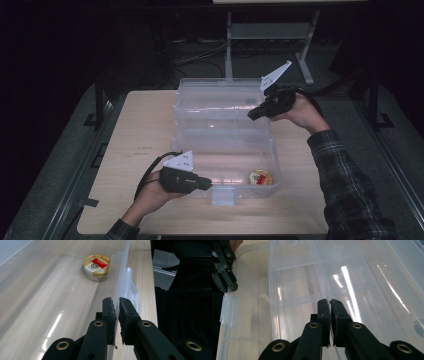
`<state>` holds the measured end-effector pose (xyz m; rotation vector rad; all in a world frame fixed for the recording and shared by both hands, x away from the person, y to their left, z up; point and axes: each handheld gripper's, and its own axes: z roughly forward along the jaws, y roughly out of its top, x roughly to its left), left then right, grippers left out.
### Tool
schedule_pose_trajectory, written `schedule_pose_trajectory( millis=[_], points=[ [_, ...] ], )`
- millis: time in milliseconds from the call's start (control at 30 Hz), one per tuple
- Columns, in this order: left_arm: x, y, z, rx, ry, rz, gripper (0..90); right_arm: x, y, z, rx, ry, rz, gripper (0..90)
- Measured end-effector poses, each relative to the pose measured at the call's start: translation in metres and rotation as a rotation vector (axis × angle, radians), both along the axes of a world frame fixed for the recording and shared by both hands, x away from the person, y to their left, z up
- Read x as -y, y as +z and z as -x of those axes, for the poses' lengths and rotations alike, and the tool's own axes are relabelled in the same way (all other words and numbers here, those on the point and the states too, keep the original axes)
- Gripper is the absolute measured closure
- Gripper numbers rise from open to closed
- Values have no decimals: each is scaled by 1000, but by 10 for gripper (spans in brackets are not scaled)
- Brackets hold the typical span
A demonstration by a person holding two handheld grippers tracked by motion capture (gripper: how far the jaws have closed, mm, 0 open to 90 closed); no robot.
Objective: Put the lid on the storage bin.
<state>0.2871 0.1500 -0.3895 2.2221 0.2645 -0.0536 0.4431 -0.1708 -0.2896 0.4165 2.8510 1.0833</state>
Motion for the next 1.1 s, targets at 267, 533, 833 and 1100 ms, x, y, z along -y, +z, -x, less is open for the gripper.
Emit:
schedule_pose_trajectory(
  millis=[267, 533, 833, 1100],
  points=[
    [0, 0, 0, -3, 11, -3, 837, -1, 1, 5, 25, 21, 0, 884],
    [0, 0, 0, 4, 26, -2, 838, -2, 2, 9, 42, 39, -4, 892],
    [0, 0, 0, 5, 37, 0, 836, -1, 5, 21, 45, 63, -15, 894],
    [0, 0, 1, 2, 38, -2, 833, 2, 7, 33, 40, 68, -30, 895]
  ],
)
